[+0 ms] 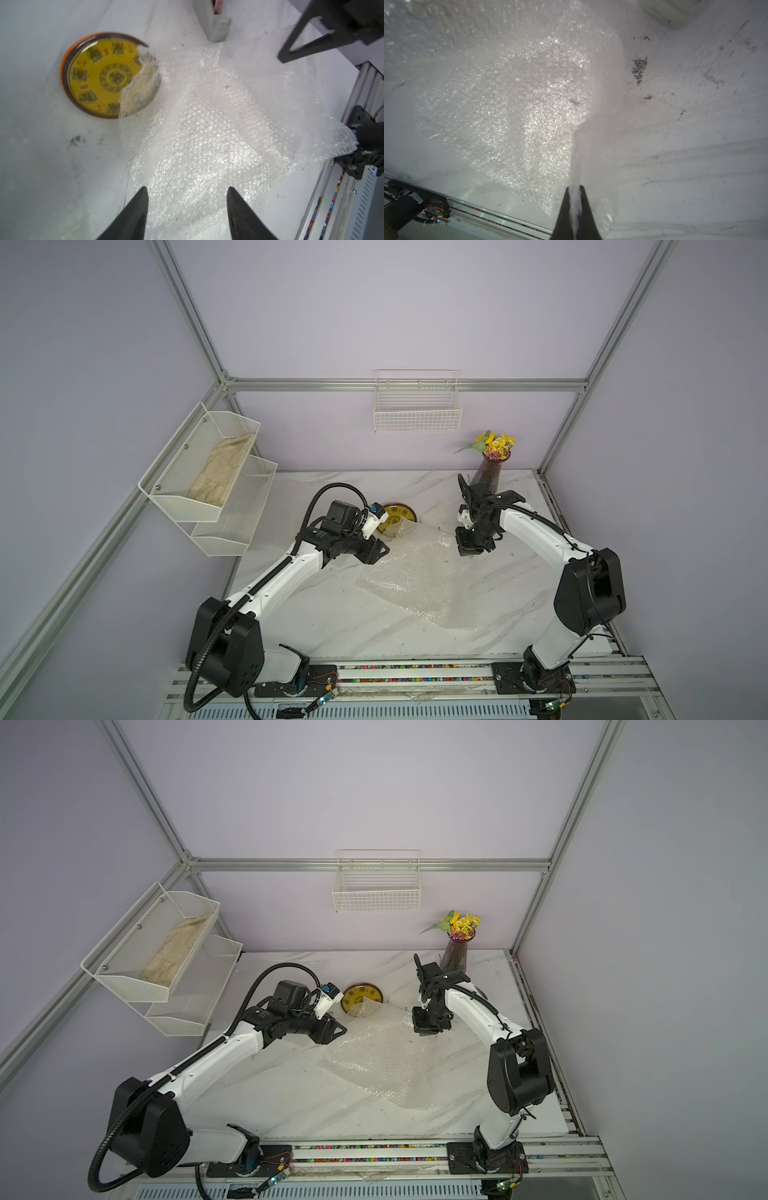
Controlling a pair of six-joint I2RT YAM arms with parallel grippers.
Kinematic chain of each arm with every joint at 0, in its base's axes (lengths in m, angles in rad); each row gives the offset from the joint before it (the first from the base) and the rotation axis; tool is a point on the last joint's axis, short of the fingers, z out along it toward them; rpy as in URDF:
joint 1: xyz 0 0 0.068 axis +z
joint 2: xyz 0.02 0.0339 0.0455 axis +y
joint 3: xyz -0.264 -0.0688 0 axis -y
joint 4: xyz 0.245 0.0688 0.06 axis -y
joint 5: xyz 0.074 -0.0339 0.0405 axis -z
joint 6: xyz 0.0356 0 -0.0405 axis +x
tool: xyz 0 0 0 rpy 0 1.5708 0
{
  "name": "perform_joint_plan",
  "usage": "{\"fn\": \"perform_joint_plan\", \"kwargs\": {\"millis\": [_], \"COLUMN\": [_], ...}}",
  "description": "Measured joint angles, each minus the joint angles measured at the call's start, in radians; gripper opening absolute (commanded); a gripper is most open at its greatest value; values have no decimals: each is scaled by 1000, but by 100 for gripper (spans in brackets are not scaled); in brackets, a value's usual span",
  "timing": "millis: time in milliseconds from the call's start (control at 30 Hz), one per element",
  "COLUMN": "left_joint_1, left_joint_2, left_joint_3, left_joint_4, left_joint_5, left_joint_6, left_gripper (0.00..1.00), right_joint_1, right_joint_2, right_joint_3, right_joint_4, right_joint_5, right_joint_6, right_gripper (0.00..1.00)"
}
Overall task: Wrap dinner plates in bubble wrap
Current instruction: Adjust the bubble wrap at the center of the board.
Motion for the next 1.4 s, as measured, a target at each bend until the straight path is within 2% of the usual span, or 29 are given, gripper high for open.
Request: {"fn": "perform_joint_plan", "kwargs": {"millis": [133, 233, 300, 367, 467, 533, 633, 833, 967, 1133, 1300, 1333, 1367, 1400], "left_joint_1": [10, 11, 10, 7, 1, -3, -6, -29, -86, -116, -117, -117, -117, -117], "left_joint_2": [220, 299, 292, 294, 294, 290, 264, 74, -49, -69, -45, -32, -20, -10], "left_joint_3": [13, 15, 16, 16, 10, -4, -30, -117, -155, -177, -185, -185, -185, -185], "left_joint_4": [-86, -129, -134, -142, -144, -143, -158, -208, -280, -337, -395, -404, -410, -420], "left_joint_5": [-55, -76, -77, -70, -54, -44, -35, -35, -45, -69, -120, -126, -130, -136], "left_joint_6": [-97, -168, -205, -240, -273, -290, -317, -428, -522, -625, -658, -660, -661, -660], "left_gripper": [68, 66, 55, 37, 18, 7, 0, 0, 0, 0, 1, 8, 20, 27], "right_joint_1": [0, 0, 0, 0, 0, 0, 0, 0, 0, 0, 0, 0, 0, 0], "right_joint_2": [3, 3, 3, 3, 3, 3, 3, 12, 61, 155, 219, 227, 232, 233], "right_joint_3": [0, 0, 0, -3, -12, -20, -24, -24, -18, -10, 1, 11, 21, 32], "right_joint_4": [1, 3, 9, 18, 30, 40, 54, 69, 76, 84, 77, 74, 68, 59], "right_joint_5": [5, 6, 6, 6, 5, 5, 2, -15, -22, 7, 136, 163, 191, 215], "right_joint_6": [-4, -3, -2, 3, 8, 12, 17, 21, 20, 18, 16, 17, 18, 23], "right_gripper": [0, 0, 0, 0, 0, 0, 0, 0, 0, 0, 0, 13, 23, 33]}}
